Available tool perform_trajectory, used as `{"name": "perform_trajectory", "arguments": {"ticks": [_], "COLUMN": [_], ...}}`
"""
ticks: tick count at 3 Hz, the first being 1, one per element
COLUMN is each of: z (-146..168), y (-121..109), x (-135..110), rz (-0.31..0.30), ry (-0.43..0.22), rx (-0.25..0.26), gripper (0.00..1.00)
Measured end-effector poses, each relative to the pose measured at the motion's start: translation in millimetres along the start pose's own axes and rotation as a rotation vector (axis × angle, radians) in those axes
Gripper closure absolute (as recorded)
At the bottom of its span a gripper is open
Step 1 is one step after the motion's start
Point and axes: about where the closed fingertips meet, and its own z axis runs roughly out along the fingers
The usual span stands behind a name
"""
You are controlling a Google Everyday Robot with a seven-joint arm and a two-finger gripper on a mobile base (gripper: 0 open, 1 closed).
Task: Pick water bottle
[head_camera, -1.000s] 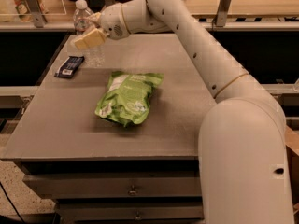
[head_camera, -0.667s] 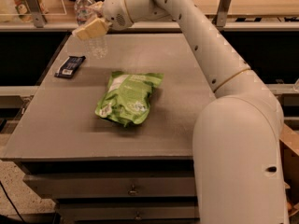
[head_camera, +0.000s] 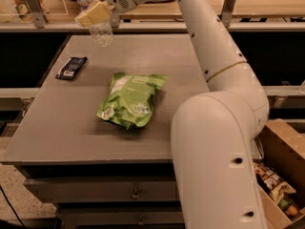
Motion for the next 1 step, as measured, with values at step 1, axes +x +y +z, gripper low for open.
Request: {"name": "perform_trajectory", "arguments": {"ticks": [1], "z": [-5.7], "y": [-2.7], "x": [-4.2], "rz": [-0.010], "ry": [0.003], "rx": [0.006], "gripper": [1.00]}}
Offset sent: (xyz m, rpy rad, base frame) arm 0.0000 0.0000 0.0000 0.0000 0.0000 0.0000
